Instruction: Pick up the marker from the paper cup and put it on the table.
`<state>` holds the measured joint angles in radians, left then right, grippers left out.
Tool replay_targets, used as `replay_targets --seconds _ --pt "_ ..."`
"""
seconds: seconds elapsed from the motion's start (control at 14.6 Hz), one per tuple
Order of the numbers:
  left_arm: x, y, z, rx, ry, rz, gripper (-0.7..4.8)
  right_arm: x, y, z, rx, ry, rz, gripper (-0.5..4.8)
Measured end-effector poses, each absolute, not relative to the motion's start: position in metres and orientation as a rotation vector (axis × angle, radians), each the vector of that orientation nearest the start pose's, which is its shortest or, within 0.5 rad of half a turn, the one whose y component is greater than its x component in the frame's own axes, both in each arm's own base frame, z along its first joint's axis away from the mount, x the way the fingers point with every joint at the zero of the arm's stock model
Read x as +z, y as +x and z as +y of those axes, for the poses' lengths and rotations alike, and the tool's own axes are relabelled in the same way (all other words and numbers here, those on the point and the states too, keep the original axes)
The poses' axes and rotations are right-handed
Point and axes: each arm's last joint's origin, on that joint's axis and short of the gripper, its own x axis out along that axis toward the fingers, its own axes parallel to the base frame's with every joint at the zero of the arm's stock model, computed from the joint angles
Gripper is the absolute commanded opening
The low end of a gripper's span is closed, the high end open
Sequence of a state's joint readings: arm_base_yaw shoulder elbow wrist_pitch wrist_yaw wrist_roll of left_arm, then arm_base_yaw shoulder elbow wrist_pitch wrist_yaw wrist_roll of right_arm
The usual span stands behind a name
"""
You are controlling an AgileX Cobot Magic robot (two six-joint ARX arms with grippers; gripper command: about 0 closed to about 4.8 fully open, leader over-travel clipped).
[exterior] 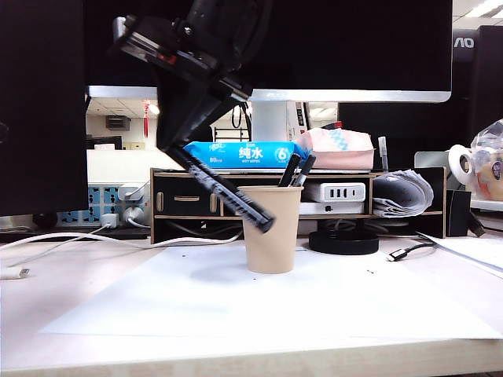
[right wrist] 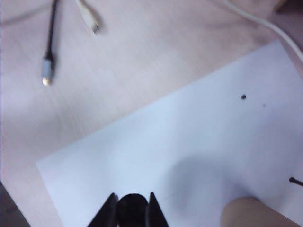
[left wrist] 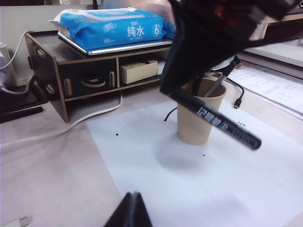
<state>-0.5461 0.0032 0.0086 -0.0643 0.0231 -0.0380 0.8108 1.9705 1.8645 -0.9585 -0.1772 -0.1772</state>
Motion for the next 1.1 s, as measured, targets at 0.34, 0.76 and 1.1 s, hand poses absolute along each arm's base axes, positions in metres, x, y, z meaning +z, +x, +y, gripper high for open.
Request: replay_targets --seconds 0.34,0.76,1.1 --pt "0.16 0.083 -0.051 -0.568 -0.021 0.068 -0.04 0.276 0.297 0.309 0.958 -0.526 1.043 0.4" --pt "0.16 0.083 -0.051 -0.568 -0.021 0.068 -0.04 0.251 0.309 0.313 0.931 -0.544 1.096 0.39" --pt "0.16 0.083 -0.051 -0.568 -0.021 0.068 -0.04 0.236 0.324 0.313 0.896 -0.566 1.121 0.39"
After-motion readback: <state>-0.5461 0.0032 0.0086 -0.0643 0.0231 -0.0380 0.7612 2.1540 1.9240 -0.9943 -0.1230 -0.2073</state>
